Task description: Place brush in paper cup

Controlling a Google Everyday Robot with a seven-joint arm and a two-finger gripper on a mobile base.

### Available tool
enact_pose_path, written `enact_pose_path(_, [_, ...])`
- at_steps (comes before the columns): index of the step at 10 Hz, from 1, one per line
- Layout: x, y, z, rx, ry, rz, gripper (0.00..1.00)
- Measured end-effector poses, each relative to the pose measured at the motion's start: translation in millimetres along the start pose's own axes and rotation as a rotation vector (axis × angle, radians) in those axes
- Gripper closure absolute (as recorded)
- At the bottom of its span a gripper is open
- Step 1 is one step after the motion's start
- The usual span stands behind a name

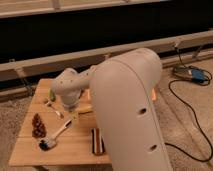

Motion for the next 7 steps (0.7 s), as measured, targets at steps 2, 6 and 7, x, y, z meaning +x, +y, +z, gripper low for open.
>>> enact_pose_path(2, [-11.5,6.6,13.2,-0.003,0.002,-0.033,0.2])
enact_pose_path(6, [-27.5,11.8,35.8,-0.018,0.001,-0.073,0.2])
enact_pose_path(7, [-30.4,11.9,41.1,-0.024,0.0,-0.085,0.2])
